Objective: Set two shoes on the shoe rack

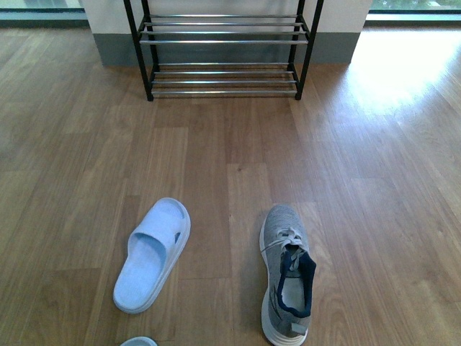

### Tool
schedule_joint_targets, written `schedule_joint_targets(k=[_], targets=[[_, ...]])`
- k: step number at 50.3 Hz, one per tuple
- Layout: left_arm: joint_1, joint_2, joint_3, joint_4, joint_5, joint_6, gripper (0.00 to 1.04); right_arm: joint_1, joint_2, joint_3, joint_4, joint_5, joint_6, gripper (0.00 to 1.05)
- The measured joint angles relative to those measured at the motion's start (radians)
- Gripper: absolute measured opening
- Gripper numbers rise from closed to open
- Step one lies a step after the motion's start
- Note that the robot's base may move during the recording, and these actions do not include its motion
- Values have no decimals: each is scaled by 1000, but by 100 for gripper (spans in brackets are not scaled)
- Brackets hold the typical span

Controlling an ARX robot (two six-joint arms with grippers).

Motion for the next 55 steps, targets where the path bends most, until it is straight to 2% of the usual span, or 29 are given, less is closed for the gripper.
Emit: schedule_joint_targets(k=[47,49,52,54,55], targets=[[0,1,0,0,1,0,2,0,0,0,0,3,0,95],[0,1,0,0,1,0,2,-10,13,6,-20,-34,-8,95],[0,1,0,0,0,0,2,-77,144,61,-142,-242,-89,95],[0,1,0,0,2,0,2,-89,299,72,-102,-293,-122,95],[0,1,0,0,2,0,2,-88,361,72,-64,-286,-129,95]])
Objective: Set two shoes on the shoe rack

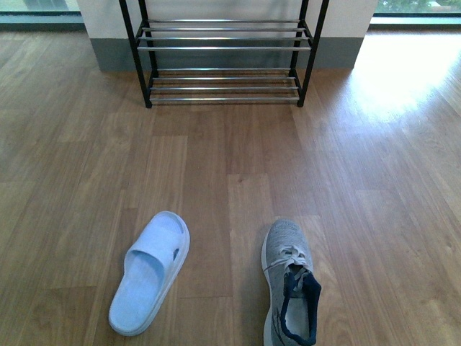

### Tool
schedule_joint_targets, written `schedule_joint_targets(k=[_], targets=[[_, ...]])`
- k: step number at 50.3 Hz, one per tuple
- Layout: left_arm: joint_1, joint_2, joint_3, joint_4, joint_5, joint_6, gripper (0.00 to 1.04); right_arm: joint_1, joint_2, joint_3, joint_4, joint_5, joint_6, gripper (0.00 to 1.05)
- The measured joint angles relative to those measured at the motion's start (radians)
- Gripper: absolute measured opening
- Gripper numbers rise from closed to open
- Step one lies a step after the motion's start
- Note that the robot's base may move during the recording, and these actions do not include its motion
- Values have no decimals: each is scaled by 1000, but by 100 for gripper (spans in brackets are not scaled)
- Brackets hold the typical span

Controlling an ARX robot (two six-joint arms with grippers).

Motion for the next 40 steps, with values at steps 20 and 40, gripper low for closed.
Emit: schedule_joint_targets(k=[20,40], targets=[[0,0,0,0,-1,0,2,229,1603,197,840,208,-39,95],[0,0,0,0,-2,0,2,245,2004,468,781,121,285,95]])
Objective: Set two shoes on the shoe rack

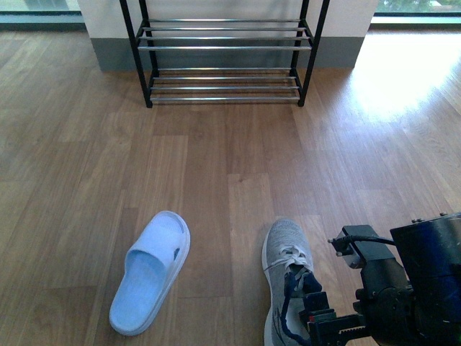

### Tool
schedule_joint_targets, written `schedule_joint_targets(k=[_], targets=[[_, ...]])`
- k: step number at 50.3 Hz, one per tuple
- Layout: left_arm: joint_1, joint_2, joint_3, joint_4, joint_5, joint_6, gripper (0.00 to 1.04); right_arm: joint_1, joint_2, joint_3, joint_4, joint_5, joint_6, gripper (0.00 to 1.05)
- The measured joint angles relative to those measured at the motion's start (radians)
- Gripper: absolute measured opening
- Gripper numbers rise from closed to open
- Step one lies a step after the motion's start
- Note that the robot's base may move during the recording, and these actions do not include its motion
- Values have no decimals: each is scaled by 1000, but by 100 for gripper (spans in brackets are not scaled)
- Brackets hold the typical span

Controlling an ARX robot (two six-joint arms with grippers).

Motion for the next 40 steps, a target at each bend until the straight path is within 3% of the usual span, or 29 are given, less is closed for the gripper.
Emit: schedule_joint_targets(k=[31,40], targets=[[0,0,0,0,0,0,2,10,381,256,130,79,75,95],[0,0,0,0,0,0,2,39,460,302,217,182,135,62]])
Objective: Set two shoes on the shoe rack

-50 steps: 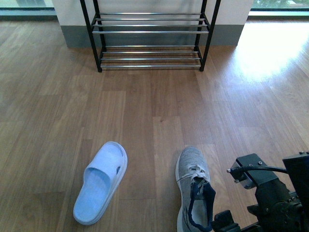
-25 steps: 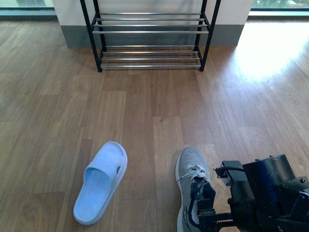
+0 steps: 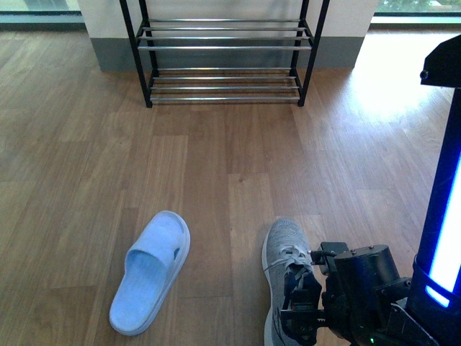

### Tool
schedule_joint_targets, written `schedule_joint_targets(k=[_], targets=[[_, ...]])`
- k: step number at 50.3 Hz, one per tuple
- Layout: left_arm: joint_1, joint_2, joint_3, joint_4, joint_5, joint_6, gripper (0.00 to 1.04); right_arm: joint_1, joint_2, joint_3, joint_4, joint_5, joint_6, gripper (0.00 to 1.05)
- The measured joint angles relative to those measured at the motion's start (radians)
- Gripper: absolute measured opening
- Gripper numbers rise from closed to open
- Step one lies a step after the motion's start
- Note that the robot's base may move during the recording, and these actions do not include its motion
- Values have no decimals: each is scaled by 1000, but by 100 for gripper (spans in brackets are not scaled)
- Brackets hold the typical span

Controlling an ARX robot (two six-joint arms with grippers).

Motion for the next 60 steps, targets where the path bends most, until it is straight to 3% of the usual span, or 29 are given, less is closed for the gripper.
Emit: schedule_joint_targets(k=[8,16,29,38,51,60], targets=[[0,0,0,0,0,0,2,0,3,-3,60,93,51,31],[0,0,0,0,0,0,2,-12,-47,-54,74,105,19,1],[0,0,0,0,0,0,2,-101,-342,-255,53,66,-192,1],[0,0,0,0,0,0,2,-182,-679,-405,-46,-21,-359,1],[0,0,0,0,0,0,2,-307,-1564,-537,-551,-215,-461,1],[0,0,0,0,0,0,2,-395,-2273,-518,-1035,-377,-465,1]])
